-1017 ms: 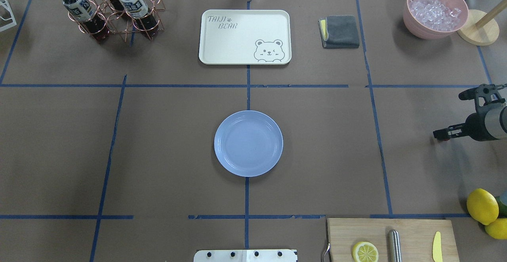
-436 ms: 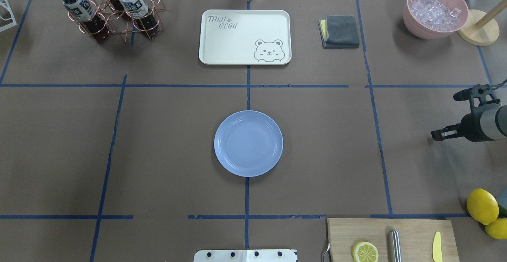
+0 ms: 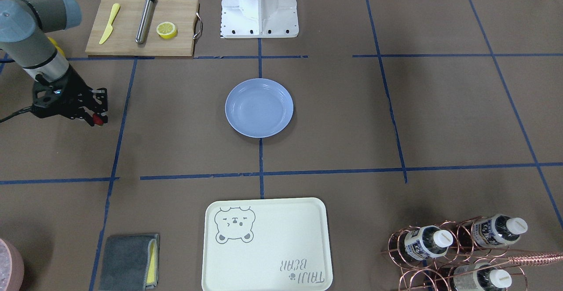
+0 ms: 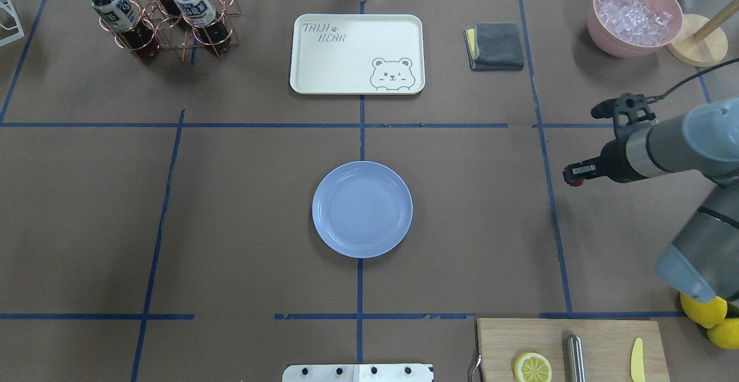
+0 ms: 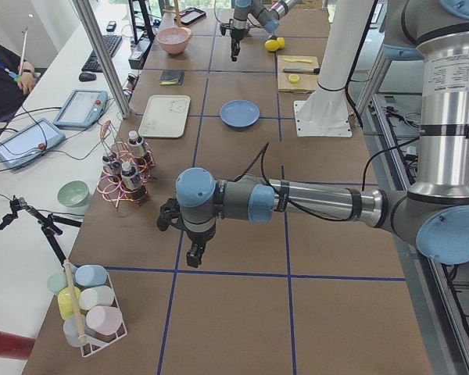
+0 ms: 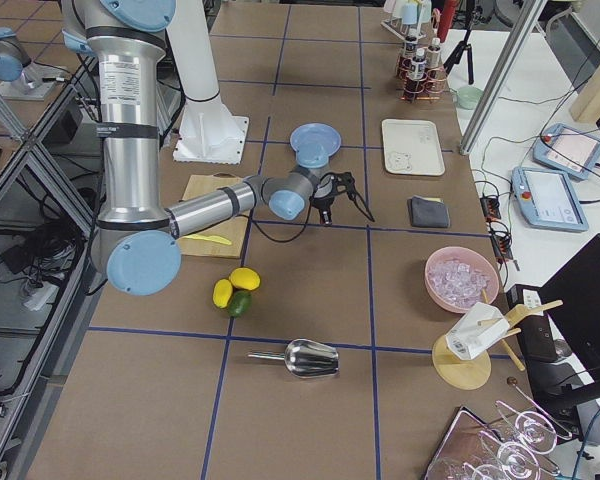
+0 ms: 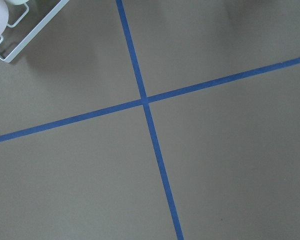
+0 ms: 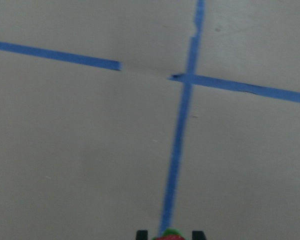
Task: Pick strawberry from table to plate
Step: 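Carry the strawberry with the right gripper over the light blue plate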
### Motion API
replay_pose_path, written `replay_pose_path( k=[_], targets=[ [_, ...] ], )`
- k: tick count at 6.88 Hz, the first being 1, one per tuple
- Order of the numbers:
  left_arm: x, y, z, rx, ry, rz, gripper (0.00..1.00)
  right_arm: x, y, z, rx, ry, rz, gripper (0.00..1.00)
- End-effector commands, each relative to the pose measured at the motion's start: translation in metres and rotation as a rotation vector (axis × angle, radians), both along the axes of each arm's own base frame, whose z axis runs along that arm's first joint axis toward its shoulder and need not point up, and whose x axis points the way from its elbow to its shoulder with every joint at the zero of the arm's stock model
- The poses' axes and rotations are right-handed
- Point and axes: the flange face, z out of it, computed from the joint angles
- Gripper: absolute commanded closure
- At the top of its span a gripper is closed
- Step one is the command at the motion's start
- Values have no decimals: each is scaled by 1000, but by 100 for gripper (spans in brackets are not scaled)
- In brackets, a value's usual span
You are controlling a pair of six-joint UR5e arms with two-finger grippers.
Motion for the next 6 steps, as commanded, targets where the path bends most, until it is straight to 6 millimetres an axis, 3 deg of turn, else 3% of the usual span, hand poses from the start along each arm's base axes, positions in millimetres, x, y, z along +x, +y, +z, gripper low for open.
replay_pose_path(
  k=[1,2,3,4,5,6],
  targets=[
    [0,0,0,1,-4,1,0,-116,5,-143,-113,40,47,100],
    [-1,0,-1,3,-9,0,0,-158,9,-200,-139,65,94,100],
    [-1,1,-3,7,-9,1,0,-200,19,-228,-170,49,122,100],
    [0,0,-3,9,-6,2,0,-243,22,-249,-166,63,125,100],
    [0,0,-4,8,-2,3,0,-286,24,-258,-201,92,171,100],
    [0,0,-3,8,-2,3,0,-303,32,-256,-201,112,168,100]
  ],
)
